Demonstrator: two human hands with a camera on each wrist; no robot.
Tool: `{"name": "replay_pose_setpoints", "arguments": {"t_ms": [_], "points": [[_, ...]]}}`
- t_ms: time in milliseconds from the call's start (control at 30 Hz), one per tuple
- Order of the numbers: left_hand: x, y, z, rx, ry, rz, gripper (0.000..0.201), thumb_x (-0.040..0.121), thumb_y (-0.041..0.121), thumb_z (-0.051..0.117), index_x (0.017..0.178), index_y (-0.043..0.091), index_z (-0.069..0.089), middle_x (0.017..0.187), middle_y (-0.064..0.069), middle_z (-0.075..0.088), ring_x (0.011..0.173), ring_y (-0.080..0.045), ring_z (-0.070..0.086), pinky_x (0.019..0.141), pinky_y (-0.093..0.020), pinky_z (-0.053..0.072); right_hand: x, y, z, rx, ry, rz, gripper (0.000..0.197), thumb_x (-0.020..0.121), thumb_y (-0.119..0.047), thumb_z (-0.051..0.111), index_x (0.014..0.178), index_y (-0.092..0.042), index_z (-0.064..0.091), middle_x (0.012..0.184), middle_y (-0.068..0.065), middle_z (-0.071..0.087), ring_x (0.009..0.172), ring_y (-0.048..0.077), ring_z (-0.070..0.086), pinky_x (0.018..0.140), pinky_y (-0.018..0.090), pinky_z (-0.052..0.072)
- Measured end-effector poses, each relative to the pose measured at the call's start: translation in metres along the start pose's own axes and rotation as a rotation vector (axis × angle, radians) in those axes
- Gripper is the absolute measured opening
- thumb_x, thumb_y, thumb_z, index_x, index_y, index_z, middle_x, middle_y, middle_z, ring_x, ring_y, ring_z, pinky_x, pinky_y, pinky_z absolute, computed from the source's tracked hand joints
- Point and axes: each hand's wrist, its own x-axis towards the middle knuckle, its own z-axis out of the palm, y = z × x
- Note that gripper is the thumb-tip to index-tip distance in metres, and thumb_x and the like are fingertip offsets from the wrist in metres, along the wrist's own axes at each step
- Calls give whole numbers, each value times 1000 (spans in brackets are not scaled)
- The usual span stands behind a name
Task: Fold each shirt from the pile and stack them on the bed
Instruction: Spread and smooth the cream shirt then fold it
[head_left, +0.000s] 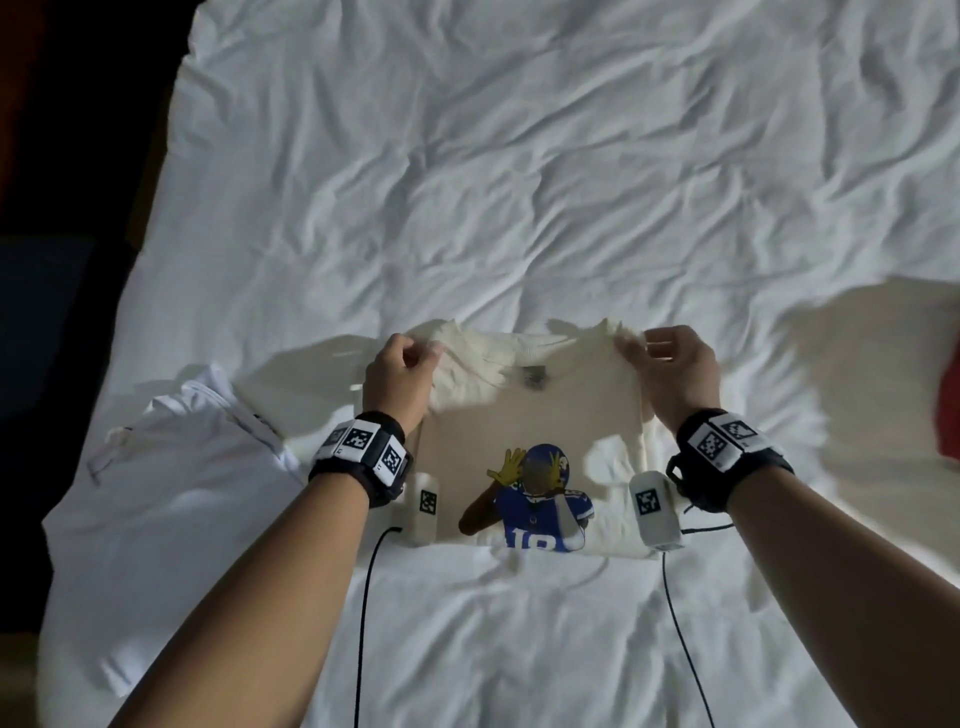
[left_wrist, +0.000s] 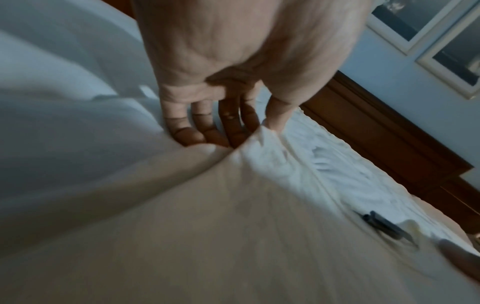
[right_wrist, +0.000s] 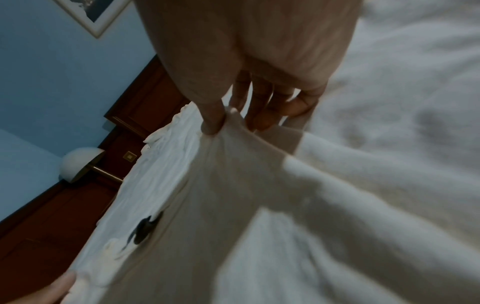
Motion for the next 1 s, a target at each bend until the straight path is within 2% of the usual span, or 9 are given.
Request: {"name": "replay_pose_setpoints", "arguments": {"t_ms": [67, 200, 300, 400, 533, 733, 833, 900, 1000], "points": [[1, 1, 0, -21, -23, -14, 31, 95, 47, 65, 101, 17, 67, 94, 3, 70, 87, -19, 67, 78, -34, 54, -1, 2, 0, 33, 4, 26, 40, 83, -45, 80, 111, -21, 64, 93, -7, 70, 90, 18, 70, 83, 38, 58], [4, -1, 3, 177, -11, 12, 22, 96, 40, 63, 88, 19, 62, 87, -1, 68, 83, -26, 67, 74, -36, 55, 0, 5, 2, -65, -4, 12, 21, 86, -28, 79, 102, -20, 67, 89, 0, 74, 81, 19, 69, 77, 35, 58], [-6, 6, 3, 244, 39, -20, 38, 100, 53, 50, 94, 17, 62, 91, -3, 67, 87, -29, 64, 77, -38, 51, -5, 1, -2, -61, 77, 21, 26, 93, -37, 71, 108, -17, 65, 94, 3, 73, 84, 20, 67, 75, 30, 51], [-32, 9, -2, 274, -12, -89, 48, 95, 64, 44, 98, 19, 61, 93, -2, 66, 86, -27, 63, 84, -41, 53, -31, 5, -8, -160, -23, 48, 42, 97, -54, 59, 102, -13, 64, 94, 2, 68, 86, 21, 64, 74, 28, 45], [-76, -6, -8, 435, 1, -67, 36, 93, 56, 51, 93, 22, 61, 89, 3, 65, 81, -23, 62, 76, -37, 52, -81, 32, -10, -266, -201, 53, 42, 98, -55, 55, 94, -14, 61, 88, -1, 66, 78, 16, 63, 63, 29, 48], [-94, -28, 10, 352, 22, -67, 28, 100, 25, 51, 74, 19, 44, 72, -2, 55, 76, -35, 57, 64, -35, 36, -95, 44, -1, -200, -88, 66, 29, 99, -37, 59, 86, -12, 60, 77, -1, 62, 79, 28, 59, 67, 31, 38], [-94, -32, 7, 207, 108, -122, 30, 102, 35, 50, 77, 19, 50, 82, -10, 66, 84, -38, 60, 69, -40, 43, -102, 41, -4, -129, -42, 60, 25, 99, -40, 61, 96, -15, 65, 77, -8, 61, 81, 23, 60, 71, 30, 41], [-100, -32, 4, 162, 111, -174, 33, 101, 49, 48, 90, 19, 58, 93, -7, 69, 90, -33, 60, 80, -42, 47, -112, 41, -7, -127, -52, 66, 26, 96, -43, 64, 107, -19, 62, 78, -11, 61, 81, 21, 61, 71, 30, 42], [-116, -36, 4, 263, 49, -171, 40, 98, 56, 46, 85, 20, 59, 83, 2, 63, 83, -28, 57, 82, -41, 46, -127, 51, -7, -145, -64, 103, 31, 92, -42, 68, 113, -23, 55, 83, -5, 65, 87, 25, 63, 76, 36, 48]]}}
